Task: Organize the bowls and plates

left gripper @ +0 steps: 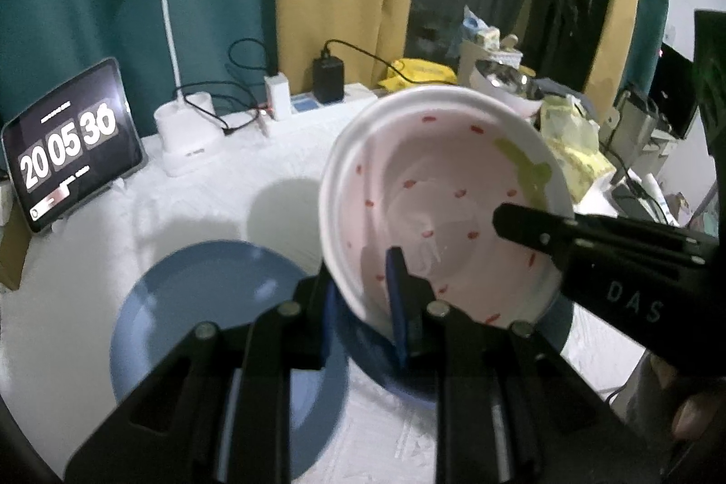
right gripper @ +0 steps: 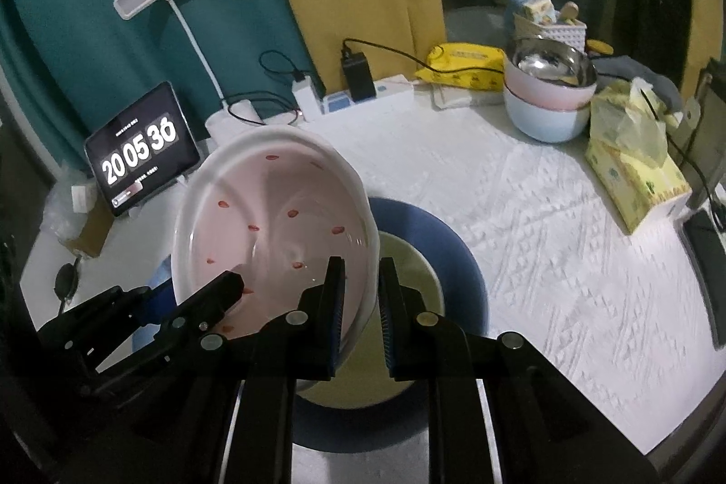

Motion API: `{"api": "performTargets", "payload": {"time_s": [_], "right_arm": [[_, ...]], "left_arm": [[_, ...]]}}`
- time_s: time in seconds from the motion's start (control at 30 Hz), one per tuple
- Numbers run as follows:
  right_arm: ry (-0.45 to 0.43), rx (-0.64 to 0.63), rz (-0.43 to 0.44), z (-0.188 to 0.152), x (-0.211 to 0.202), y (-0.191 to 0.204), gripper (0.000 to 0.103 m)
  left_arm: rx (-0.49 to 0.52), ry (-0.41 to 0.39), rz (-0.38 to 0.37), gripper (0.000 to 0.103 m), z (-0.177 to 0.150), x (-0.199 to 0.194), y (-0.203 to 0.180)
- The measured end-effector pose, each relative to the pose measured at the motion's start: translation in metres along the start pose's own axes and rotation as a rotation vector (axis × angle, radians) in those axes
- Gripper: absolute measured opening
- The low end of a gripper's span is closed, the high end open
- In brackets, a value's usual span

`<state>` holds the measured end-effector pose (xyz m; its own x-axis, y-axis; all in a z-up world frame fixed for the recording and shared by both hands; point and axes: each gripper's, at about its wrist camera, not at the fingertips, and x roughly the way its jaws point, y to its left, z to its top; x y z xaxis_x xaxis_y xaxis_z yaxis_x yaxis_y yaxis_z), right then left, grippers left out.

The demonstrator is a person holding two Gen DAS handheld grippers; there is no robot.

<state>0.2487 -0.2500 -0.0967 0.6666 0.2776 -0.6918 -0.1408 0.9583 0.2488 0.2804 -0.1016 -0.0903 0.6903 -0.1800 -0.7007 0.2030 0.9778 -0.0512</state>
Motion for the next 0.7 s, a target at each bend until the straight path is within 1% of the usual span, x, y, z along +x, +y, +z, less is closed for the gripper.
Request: {"api": "performTargets", "payload": {"time_s": [0.37, 0.57, 0.63, 0.7], "right_arm": [[0.048, 0.026, 0.002, -0.013, 0.012, -0.023, 0.016], [0.064, 0.018, -0.006, -0.019, 0.015, -0.024, 0.016], [0.065, 0.012, -0.004, -0.021, 0.015, -0.024, 0.016], [0.068, -0.004, -0.020, -0.021, 0.016, -0.020, 0.017]], "left_arm": [[0.034, 0.055, 0.014, 0.021, -0.009, 0.017, -0.019], [0.034, 0.082, 0.018, 0.021, -0.015, 0.022, -0.020], [0.039, 0.080, 0.025, 0.021, -0.016, 0.022, -0.020], [0.038, 0.084, 0.024, 0.021, -0.017, 0.023, -0.019]]}}
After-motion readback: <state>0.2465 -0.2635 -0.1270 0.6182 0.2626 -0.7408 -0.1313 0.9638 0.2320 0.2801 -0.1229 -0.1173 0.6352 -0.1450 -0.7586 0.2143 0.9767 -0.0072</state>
